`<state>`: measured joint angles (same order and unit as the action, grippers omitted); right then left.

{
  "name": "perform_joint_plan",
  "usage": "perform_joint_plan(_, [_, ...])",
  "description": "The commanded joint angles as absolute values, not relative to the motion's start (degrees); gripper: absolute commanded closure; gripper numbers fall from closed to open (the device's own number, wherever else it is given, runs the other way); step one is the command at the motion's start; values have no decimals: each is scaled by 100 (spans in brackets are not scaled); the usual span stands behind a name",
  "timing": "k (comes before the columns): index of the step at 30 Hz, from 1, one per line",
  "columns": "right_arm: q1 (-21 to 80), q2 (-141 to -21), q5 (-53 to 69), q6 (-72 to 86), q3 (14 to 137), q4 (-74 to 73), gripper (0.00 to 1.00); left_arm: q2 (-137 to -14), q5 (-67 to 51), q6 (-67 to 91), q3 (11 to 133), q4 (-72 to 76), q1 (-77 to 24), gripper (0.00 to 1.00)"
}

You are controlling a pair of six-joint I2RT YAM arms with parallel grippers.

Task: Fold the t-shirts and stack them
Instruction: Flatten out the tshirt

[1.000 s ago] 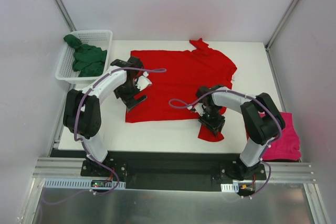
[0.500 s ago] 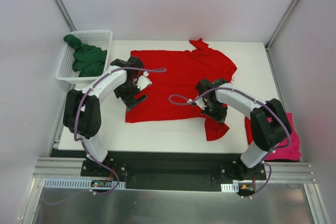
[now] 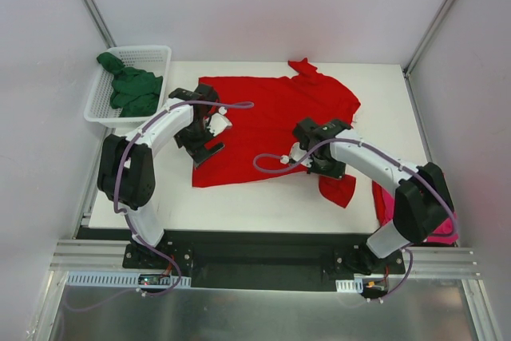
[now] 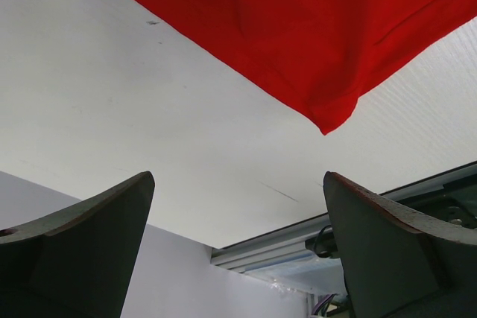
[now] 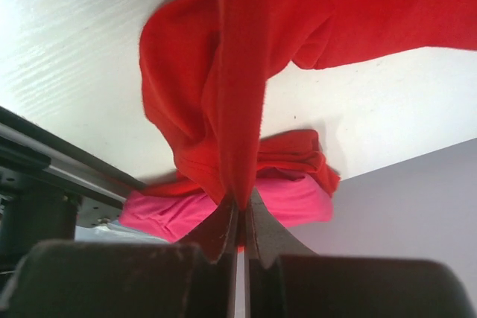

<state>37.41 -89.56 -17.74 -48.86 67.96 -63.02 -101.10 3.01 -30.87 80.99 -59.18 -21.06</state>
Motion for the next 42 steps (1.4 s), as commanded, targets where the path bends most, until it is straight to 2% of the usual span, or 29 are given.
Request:
perform_joint_plan(1, [3955,-8648,-2101,-5273,6969,-6775,99,-10028,176,-3164,8200,-6064,-2162,2])
perform_joint_plan(7, [4271,-8543,-1768,-5344,7497,-7267,99,-10037,185,-3173,8244,-6047,-2153,2])
perform_joint_plan(12, [4710,-8517,-1556,-5423,7129,-7418,99,-10072,184,-3164,8306,-6047,-2162,2])
perform_joint_plan(15, [4807,-8665,-943,-5344,6997,-7724,99,-10064,185,-3182,8306,-6056,-2162,2])
perform_joint_plan(17, [4808,-8894,-117,-5335,6952,-7996,69,-10055,193,-3182,8279,-6047,-2162,2])
perform_joint_plan(18, [4799,-8938,225,-5361,6943,-8050,40,-10046,211,-3190,8271,-6056,-2162,2])
perform_joint_plan(19, [4781,-8895,646,-5387,6943,-8059,34,-10028,211,-3190,8262,-6047,-2162,2])
perform_joint_plan(21, [4520,-8746,869,-5362,6935,-7858,9,-10011,228,-3208,8218,-6047,-2162,2])
perform_joint_plan(26, [3701,-8517,668,-5247,6900,-7743,0,-10002,185,-3217,8130,-6056,-2162,2])
perform_joint_plan(31, [3314,-8367,-17,-5124,6277,-7130,0,-10125,114,-3173,8288,-6056,-2180,2])
perform_joint_plan(33, [3305,-8454,-158,-4958,5986,-6944,1,-10160,123,-3164,8332,-6064,-2206,2])
perform_joint_plan(38, [3305,-8877,343,-4624,5775,-6637,3,-10143,132,-3182,8271,-6082,-2250,2])
perform_joint_plan(42, [3296,-9035,123,-4360,5669,-6153,10,-10055,105,-3190,8148,-6108,-2276,2])
